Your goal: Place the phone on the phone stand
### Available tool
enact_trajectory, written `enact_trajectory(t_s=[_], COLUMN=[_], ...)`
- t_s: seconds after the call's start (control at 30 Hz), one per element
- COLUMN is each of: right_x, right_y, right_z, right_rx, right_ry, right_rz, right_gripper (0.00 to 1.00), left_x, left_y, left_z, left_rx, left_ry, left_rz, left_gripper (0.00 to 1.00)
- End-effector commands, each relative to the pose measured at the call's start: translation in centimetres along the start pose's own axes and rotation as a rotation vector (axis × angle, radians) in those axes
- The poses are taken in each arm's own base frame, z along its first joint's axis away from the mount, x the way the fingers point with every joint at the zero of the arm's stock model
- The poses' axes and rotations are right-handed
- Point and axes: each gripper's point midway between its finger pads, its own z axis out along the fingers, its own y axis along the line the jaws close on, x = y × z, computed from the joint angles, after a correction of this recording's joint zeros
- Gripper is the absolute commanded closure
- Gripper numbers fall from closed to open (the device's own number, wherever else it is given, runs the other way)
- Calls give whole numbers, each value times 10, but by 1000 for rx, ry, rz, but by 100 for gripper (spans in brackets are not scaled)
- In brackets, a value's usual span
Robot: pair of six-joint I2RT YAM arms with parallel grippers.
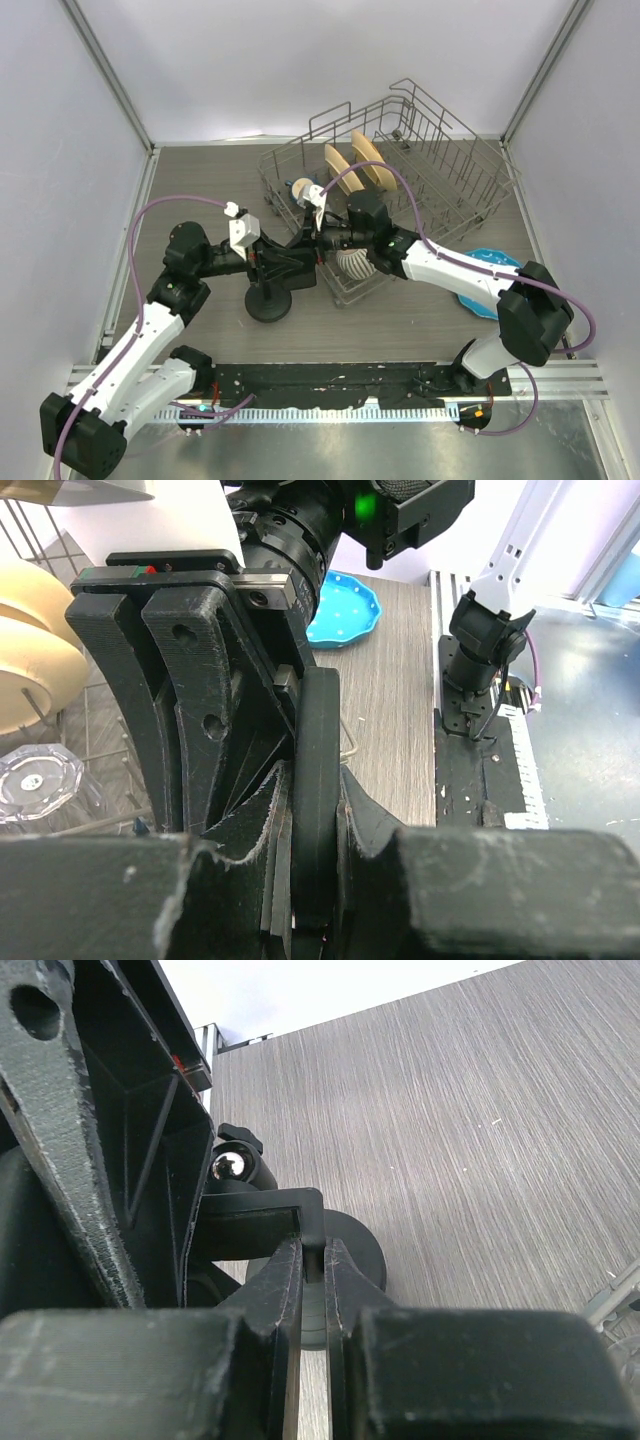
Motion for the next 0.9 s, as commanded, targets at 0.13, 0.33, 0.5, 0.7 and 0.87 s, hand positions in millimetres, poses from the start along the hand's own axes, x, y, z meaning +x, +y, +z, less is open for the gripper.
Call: enact_trajectory(t_s=[0.13,0.33,0.5,0.7,0.87], right_x=[-68,-73,-74,-51,-42], right_y=[-13,-39,-63,-79,-69], right_z=[-10,-30,-46,-60,-55], right_rx=[126,341,629,1026,1165], right_ry=[-193,-296,-388,-390,-380], right_rz=[-98,-66,-17,63,47], right_gripper=[99,99,99,99,99], left_x=[-35,-39,-48,-42,-33], left_y=[4,23,47,77,90], left_z=[-10,-22,-43,-97,-130], left_rx=[-100,-269,-504,-892,-1088], left_ry=[-69,-71,-110,-132,-132], left_rz=[159,139,18,-90,-93], left_gripper=[100,100,100,100,100])
